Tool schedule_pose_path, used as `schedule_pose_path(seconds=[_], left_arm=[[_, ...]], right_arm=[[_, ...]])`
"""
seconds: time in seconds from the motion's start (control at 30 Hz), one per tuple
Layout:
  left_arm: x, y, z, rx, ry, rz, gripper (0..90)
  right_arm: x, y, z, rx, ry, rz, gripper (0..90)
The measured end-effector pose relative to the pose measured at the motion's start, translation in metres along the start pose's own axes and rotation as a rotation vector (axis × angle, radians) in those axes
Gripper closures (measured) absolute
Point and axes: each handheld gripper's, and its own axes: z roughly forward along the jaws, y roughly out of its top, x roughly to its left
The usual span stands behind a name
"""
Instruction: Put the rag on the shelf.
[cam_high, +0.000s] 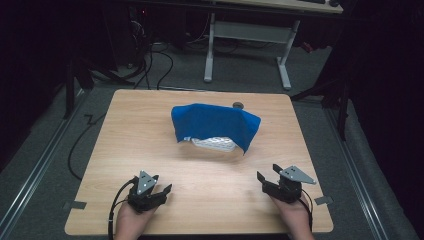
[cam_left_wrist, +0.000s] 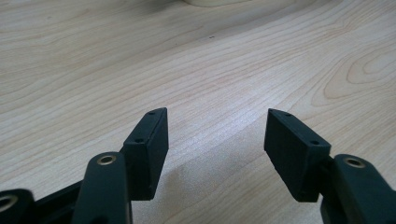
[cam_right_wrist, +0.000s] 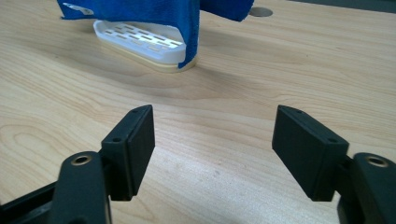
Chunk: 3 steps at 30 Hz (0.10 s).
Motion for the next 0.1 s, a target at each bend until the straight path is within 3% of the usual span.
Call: schedule_pose_path(seconds=[0.1], left_arm=[[0.0009,0.0014,0.0001,-0.004,0.004,-0.011,39.9]], right_arm=[[-0.0019,-0.0003,0.0009,0.001,0.003,0.016,28.7]])
